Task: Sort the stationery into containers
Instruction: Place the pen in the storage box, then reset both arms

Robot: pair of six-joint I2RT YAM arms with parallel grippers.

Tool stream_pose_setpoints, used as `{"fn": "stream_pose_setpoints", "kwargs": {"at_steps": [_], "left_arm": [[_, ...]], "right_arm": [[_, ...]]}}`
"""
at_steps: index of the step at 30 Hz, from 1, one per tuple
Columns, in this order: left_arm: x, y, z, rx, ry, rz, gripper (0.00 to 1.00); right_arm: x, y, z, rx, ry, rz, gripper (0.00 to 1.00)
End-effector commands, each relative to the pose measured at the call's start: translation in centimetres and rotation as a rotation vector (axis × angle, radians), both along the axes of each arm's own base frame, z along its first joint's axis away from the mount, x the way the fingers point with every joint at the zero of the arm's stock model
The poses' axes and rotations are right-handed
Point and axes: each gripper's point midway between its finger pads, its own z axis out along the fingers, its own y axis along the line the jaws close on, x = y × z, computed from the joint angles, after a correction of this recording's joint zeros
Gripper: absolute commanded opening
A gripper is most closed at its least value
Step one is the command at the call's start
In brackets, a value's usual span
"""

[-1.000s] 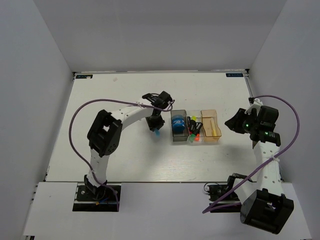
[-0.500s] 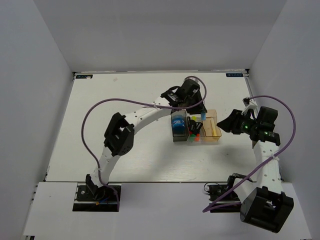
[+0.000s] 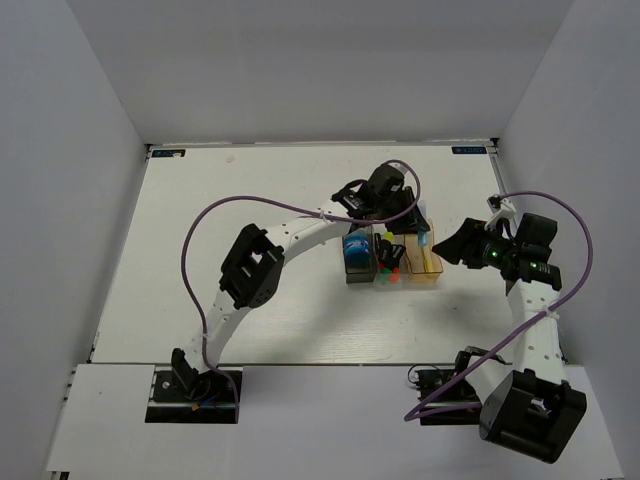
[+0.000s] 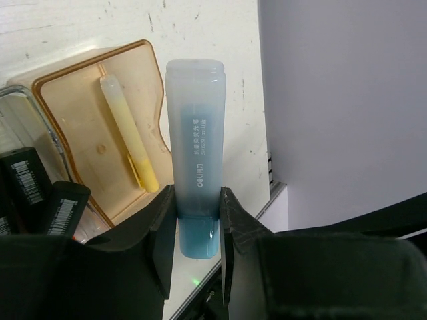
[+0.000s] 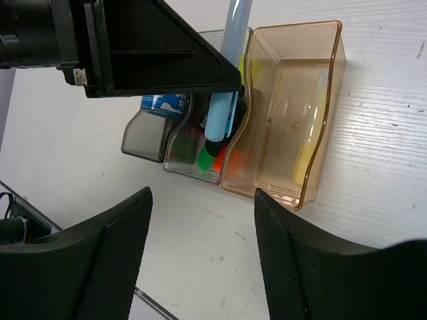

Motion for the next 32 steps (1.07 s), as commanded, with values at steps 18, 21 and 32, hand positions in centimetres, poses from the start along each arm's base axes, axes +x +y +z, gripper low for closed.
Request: {"fn": "stream_pose_setpoints", "kwargs": {"at_steps": [18,21,32], "left_arm": [[-0.8,3.9,4.8,0.032,-0.122,0.001,0.01],[-2.6,8.2,7.6,0.117,-0.222,-0.020,0.23],[-12.2,36.2,3.2,0.691,-0.377,0.139,1.00]], "right_arm": [[0.6,-1.6,-0.3,-0.008,0.013,-0.087,0.90],[0.5,-1.8,-0.1,-0.015,0.037,-0.081,0.90],[1.1,-3.4,1.3,-0.090,-0.030,-0.187,0.90]]}}
